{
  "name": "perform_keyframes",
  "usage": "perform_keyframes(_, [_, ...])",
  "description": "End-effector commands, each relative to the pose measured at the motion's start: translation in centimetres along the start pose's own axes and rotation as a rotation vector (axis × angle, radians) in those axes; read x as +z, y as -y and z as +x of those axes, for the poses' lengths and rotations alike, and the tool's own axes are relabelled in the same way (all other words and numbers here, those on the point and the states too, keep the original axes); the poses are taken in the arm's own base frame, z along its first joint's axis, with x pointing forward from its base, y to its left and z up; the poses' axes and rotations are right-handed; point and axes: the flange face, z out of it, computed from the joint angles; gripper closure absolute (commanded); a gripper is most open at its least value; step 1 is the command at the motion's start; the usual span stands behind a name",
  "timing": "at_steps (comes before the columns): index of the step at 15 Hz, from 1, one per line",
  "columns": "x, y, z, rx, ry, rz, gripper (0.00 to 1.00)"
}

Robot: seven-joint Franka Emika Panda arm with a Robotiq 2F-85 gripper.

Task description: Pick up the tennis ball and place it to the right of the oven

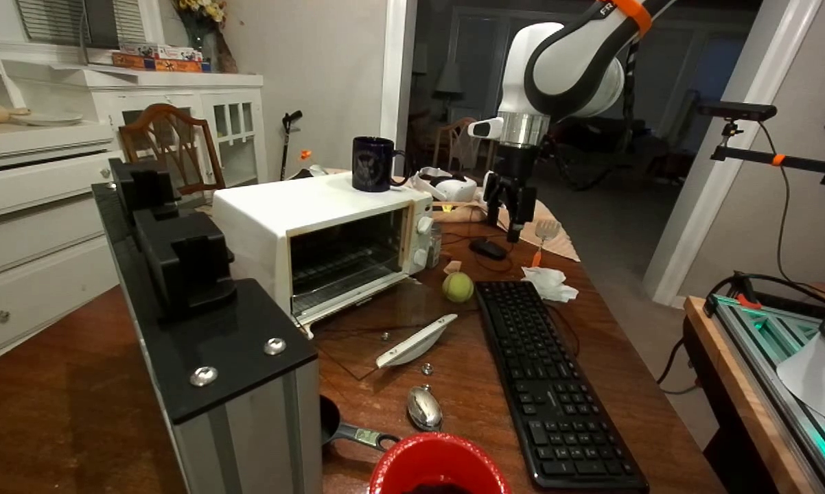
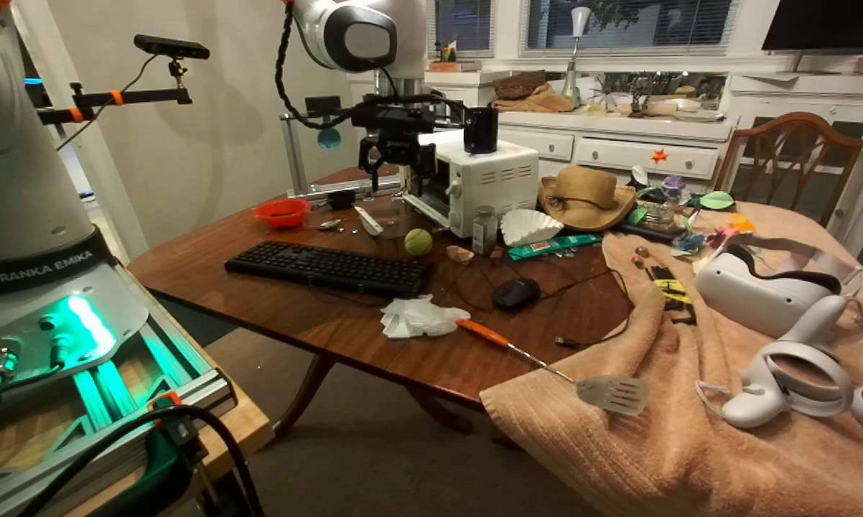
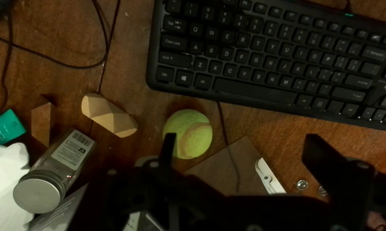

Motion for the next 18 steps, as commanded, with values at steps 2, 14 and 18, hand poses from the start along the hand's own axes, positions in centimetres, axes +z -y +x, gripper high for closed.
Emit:
perform_keyframes(2, [1.4, -0.6, 0.2, -0.054, 0.011, 0.029, 0.00])
perform_keyframes(14, [8.4, -1.8, 2.4, -0.318, -0.050, -0.015, 0.00])
perform_keyframes(18, [9.7, -2.3, 2.8, -0.349, -0.087, -0.026, 0.00])
